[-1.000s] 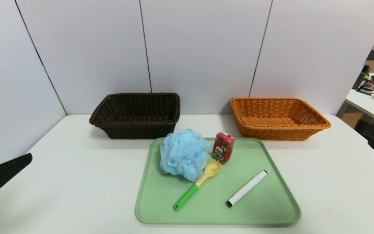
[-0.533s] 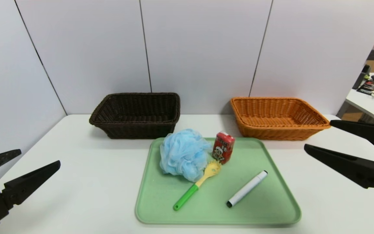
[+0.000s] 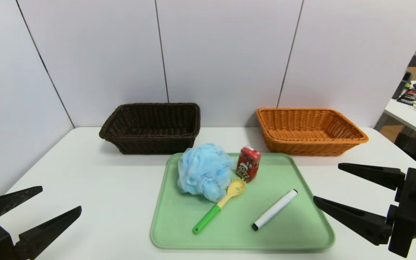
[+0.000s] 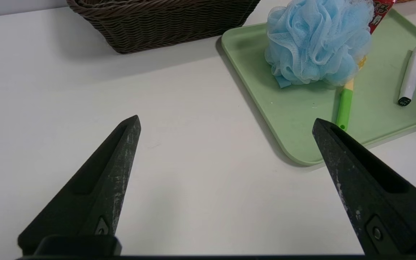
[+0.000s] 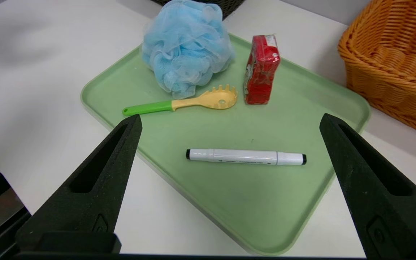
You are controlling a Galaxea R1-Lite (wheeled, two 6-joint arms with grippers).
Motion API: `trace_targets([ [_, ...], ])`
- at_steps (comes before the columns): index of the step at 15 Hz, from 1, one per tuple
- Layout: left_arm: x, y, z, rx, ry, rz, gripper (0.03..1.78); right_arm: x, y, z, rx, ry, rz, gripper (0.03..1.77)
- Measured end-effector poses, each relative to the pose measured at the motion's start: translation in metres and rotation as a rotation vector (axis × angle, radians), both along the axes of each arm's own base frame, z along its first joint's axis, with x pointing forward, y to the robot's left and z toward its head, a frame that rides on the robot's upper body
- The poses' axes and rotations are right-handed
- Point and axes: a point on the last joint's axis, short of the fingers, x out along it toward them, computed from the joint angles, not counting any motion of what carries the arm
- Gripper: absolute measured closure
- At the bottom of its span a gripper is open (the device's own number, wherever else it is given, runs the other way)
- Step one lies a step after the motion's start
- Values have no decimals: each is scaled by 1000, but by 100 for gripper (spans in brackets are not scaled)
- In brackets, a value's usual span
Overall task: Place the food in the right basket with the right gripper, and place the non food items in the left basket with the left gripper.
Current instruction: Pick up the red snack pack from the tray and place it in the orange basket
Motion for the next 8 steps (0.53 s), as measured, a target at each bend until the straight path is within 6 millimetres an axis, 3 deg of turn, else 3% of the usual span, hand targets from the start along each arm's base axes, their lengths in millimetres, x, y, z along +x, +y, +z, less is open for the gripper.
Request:
trace_targets([
  [8,-4,1,-4,-4,1,-1,12,34,30,-29,-10,8,39,10],
])
